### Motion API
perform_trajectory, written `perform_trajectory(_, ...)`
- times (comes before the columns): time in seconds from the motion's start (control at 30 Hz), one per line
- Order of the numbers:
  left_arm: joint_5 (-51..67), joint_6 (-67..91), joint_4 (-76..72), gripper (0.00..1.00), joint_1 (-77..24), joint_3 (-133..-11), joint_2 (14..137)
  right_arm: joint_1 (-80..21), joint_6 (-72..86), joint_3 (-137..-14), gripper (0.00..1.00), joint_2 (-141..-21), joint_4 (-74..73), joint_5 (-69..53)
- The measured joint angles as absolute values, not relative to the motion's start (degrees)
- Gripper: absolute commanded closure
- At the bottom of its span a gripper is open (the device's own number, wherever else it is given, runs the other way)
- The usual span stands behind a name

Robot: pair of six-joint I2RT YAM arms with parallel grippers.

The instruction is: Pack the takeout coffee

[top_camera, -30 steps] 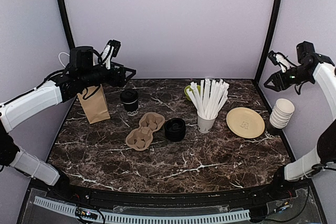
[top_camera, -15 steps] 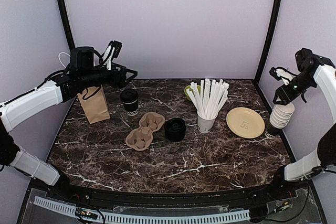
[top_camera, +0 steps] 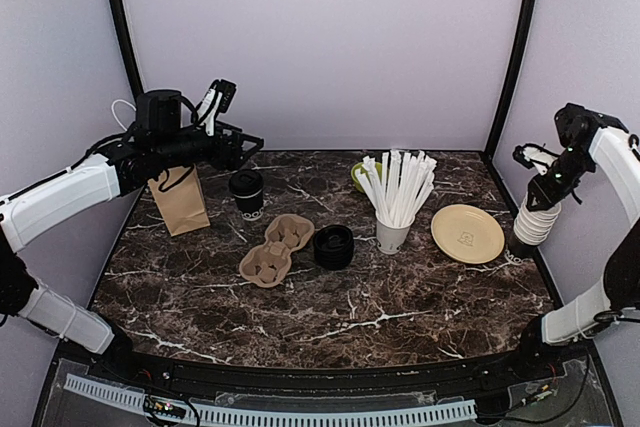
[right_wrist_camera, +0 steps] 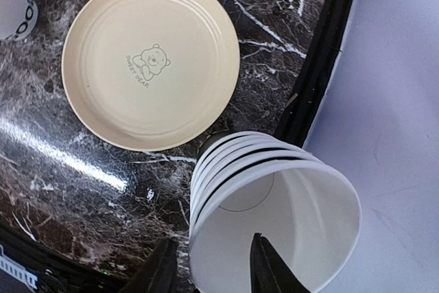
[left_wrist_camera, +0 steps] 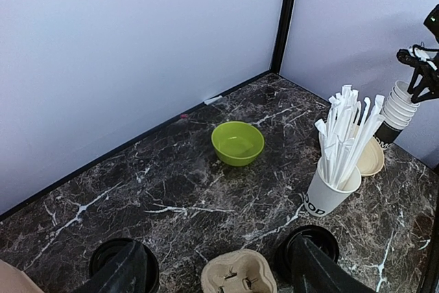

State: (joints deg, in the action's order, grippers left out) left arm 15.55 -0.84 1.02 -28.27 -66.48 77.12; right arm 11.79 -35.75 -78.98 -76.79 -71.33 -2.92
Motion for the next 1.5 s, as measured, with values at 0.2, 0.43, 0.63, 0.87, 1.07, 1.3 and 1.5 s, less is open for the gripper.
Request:
perform_trajectory(0.2, 15.3, -1.3, 1.4, 0.25, -28.6, -66.5, 77.1, 11.8, -35.8, -79.0, 0.78, -77.9, -71.4, -3.2)
perform_trajectory(0.43, 15.0, -1.7, 1.9, 0.25, -28.8, -66.5, 77.1, 11.8, -35.8, -79.0, 0.93, -78.7, -71.3, -3.9)
perform_trajectory(0.63, 14.6, -2.0, 2.3, 0.25, -28.9, -66.5, 77.1, 11.8, -35.9, -79.3, 1.00, -78.9, -71.5, -4.2)
perform_trajectory(0.87, 14.3, -2.2, 2.5, 0.25, -29.1, -66.5, 77.2, 11.8, -36.6, -81.5, 1.00, -78.9, -72.1, -3.1)
perform_trajectory(1.07, 14.2, -2.3, 2.7, 0.25, -29.3, -66.5, 77.3, 11.8, -37.3, -83.0, 1.00, -78.7, -72.2, -2.7)
perform_trajectory(1.3, 14.1, -2.4, 2.8, 0.25, -29.5, -66.5, 77.3, 11.8, -38.1, -86.2, 1.00, -78.6, -75.0, -2.4)
perform_trajectory(1.5, 14.1, -2.4, 3.1, 0.25, -29.5, -66.5, 77.6, 11.8, -39.2, -89.2, 1.00, -77.3, -78.5, -3.0)
